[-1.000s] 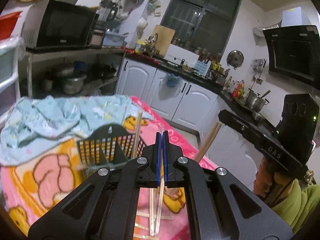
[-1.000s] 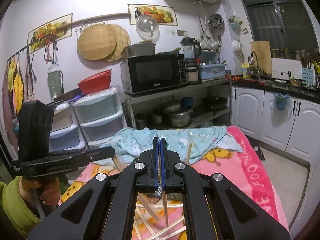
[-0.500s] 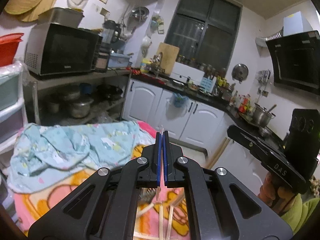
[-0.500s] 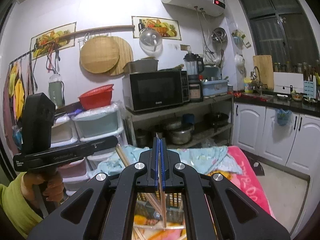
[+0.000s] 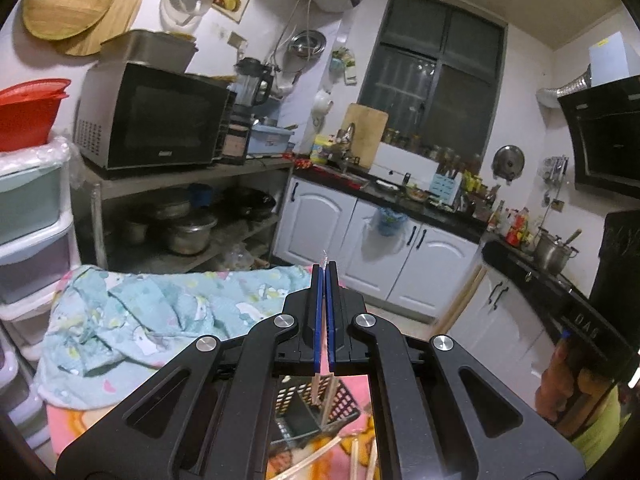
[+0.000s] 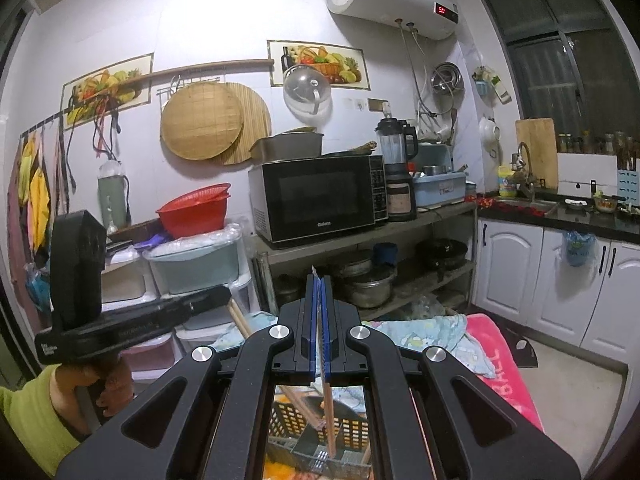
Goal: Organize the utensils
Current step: 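Open both grippers above the caddy to release the chopsticks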
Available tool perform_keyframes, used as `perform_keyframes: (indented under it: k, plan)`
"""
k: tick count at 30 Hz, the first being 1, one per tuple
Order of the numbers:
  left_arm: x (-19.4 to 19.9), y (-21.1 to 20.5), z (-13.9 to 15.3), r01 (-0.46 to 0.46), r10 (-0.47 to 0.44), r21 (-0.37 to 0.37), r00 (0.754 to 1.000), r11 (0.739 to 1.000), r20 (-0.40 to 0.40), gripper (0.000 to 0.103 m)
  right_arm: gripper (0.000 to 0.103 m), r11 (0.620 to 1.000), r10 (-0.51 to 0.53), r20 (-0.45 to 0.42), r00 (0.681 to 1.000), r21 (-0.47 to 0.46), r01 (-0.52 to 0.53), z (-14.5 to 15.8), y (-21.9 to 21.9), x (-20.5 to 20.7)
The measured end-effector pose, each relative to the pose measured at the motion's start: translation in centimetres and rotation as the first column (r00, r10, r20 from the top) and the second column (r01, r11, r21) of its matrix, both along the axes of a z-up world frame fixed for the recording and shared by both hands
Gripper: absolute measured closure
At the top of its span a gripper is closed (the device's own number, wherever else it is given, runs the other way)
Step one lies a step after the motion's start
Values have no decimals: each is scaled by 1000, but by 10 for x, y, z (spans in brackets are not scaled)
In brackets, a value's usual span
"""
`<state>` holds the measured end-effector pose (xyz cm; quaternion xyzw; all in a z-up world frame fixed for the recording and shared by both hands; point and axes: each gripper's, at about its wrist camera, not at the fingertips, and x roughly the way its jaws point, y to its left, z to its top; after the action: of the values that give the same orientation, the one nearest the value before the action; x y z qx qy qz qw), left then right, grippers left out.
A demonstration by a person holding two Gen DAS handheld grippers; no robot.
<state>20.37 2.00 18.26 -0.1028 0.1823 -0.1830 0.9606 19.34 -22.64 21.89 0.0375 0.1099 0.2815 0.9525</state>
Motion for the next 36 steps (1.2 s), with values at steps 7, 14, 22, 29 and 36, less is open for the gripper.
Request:
perform_keyframes:
  k: [7, 14, 22, 29, 36]
  plan:
    - [10, 1, -24, -11, 12, 20, 999, 1000, -31, 103, 101, 1000, -23, -23, 999, -15, 22, -19, 9, 23]
    - [18, -1, -52, -5, 7, 21, 996, 1000, -91, 103, 101, 999, -34, -83, 996, -21, 32, -48, 11, 41]
    - [22, -3, -76, -7, 10, 23, 990, 1000, -139, 103, 101, 998, -51, -146, 988, -30, 47, -78, 14, 51]
    - [20, -6, -89, -13, 19, 39, 987, 999, -162, 102, 100, 997, -70, -202, 977, -42, 62, -97, 17, 54]
    - [14, -2, -93, -29, 35, 36, 985, 999, -170, 77, 71, 995, -92, -231, 969, -47, 84, -108, 13, 51]
